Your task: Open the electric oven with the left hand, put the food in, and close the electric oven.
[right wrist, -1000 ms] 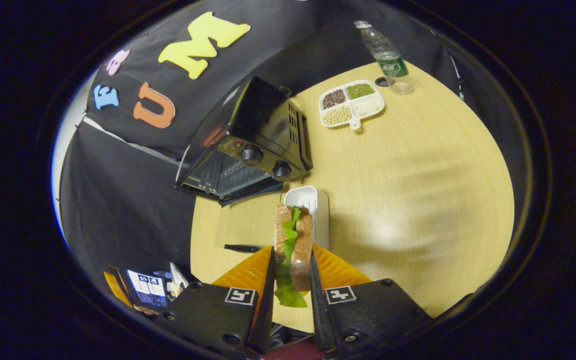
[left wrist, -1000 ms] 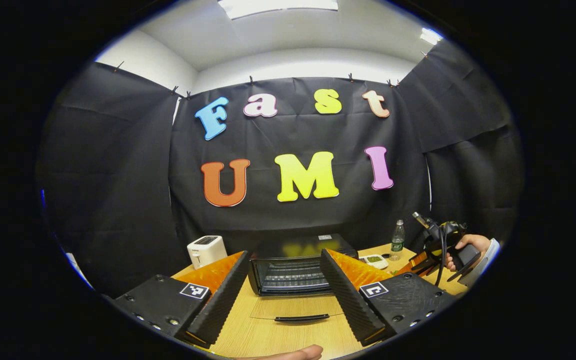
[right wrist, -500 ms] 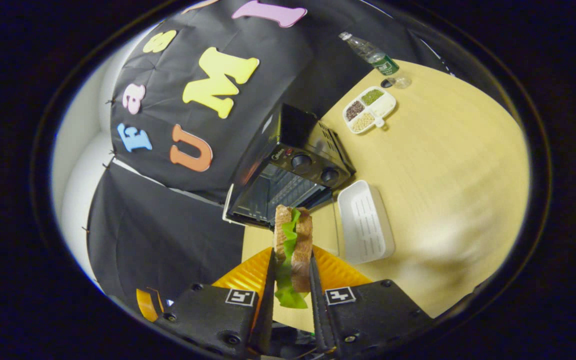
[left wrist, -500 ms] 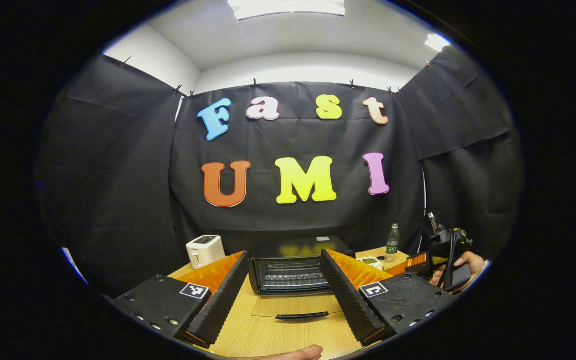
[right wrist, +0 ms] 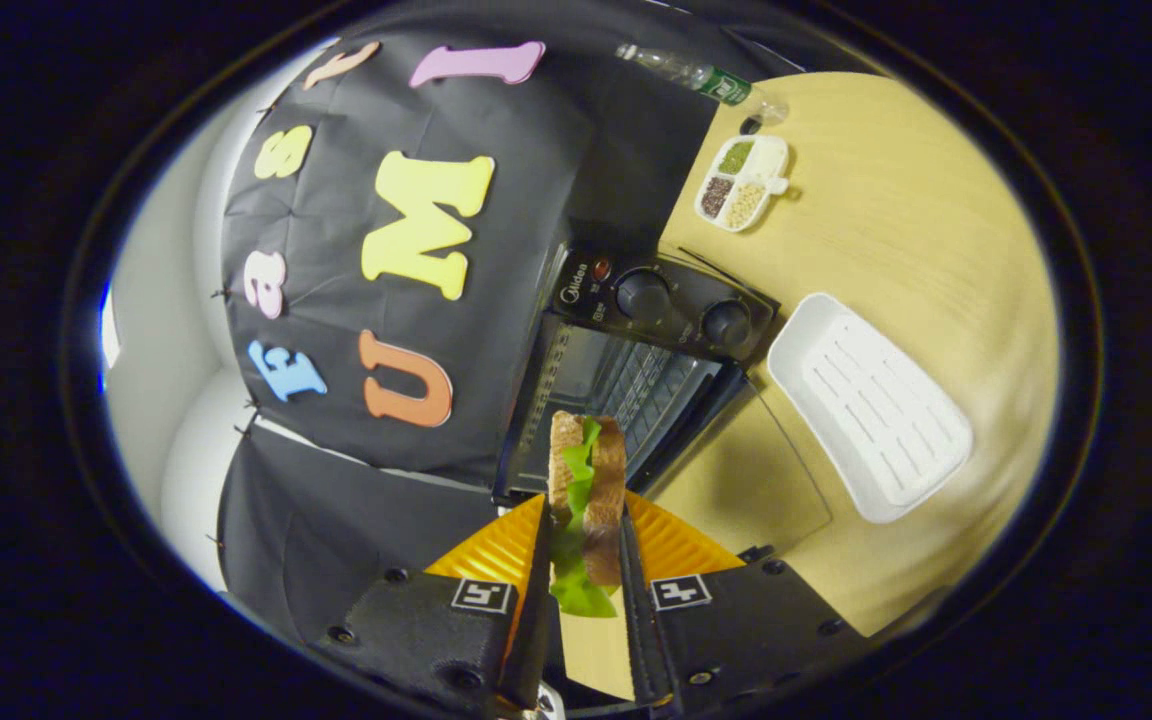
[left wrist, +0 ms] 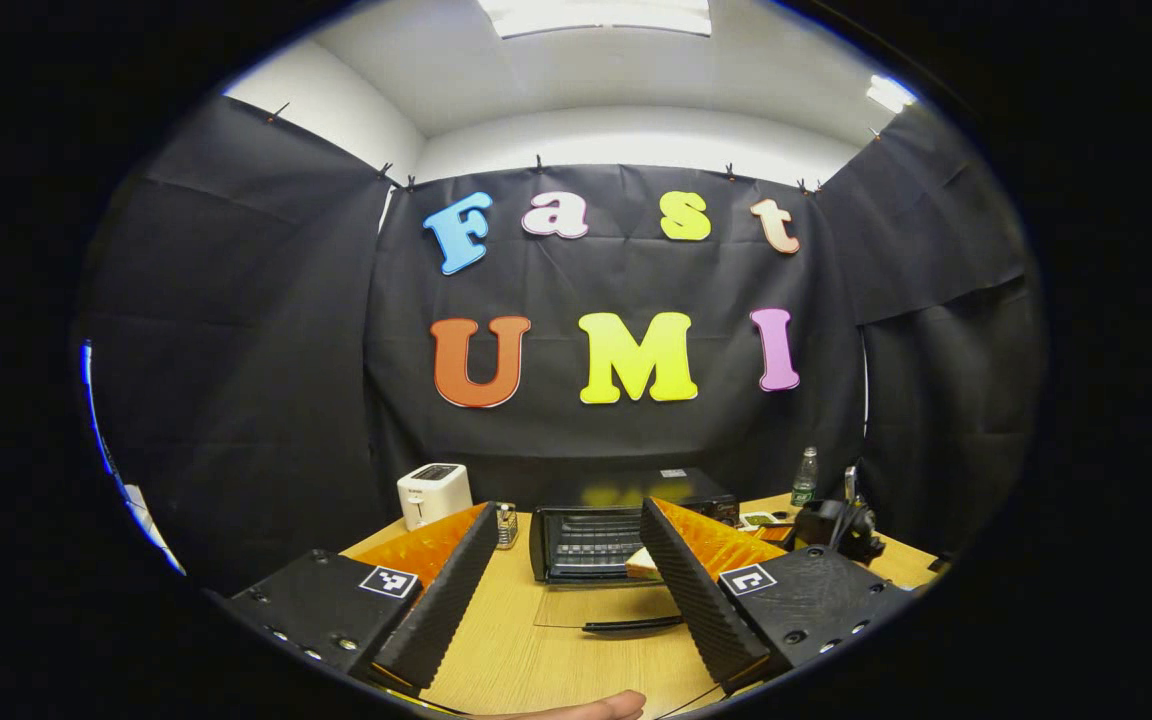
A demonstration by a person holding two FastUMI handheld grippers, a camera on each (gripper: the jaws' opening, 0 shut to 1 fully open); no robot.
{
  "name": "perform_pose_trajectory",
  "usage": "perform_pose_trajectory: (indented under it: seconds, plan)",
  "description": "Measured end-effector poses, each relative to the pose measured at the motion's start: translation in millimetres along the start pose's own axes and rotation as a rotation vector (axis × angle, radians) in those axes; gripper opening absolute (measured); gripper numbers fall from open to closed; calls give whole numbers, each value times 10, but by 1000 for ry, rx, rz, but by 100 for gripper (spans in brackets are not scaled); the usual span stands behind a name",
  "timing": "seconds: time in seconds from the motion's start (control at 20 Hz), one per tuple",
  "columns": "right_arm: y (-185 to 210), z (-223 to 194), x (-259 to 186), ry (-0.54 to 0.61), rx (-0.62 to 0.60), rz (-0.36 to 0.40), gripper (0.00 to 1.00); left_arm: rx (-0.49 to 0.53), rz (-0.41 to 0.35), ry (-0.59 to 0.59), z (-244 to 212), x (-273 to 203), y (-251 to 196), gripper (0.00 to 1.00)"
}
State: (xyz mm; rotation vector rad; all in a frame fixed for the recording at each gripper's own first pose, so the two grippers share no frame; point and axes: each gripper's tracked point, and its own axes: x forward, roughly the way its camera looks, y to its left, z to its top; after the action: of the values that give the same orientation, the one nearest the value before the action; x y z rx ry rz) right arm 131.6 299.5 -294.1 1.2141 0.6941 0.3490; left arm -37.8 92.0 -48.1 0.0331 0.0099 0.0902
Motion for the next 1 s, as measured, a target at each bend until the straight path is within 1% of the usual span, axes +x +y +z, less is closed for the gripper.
perform_pose_trajectory:
  seconds: [0.1,0.25,0.3,0.35,0.4,0.45,0.5,0.55,0.7,0.75,0.85,1.0]
  plan:
    - [13,33,253,-77,21,22,34,-12,0,11,-39,15,58,94]
    - [-47,87,603,-174,16,-1,34,-10,-12,24,-108,58,100,94]
    - [-39,112,734,-202,17,5,34,-10,-23,21,-124,68,94,94]
    - [-8,114,864,-213,24,16,36,-9,-25,23,-157,69,119,94]
    - [5,111,1006,-216,19,20,34,-7,-19,22,-185,63,162,94]
    - [-14,119,1129,-217,5,9,34,-6,-13,23,-230,91,204,93]
    - [-52,154,1252,-232,-17,-7,37,-11,-10,31,-288,94,219,94]
    - [-76,206,1347,-260,-24,-19,34,-19,-10,40,-334,101,235,94]
    - [-123,316,1615,-323,-88,-21,34,-45,-13,59,-424,133,269,94]
    - [-161,343,1689,-346,-104,-37,34,-41,-18,69,-464,152,282,94]
    - [-223,356,1785,-364,-133,-61,34,-24,1,82,-517,169,369,94]
    - [-249,351,1899,-366,-152,-62,34,-23,15,77,-533,185,432,94]
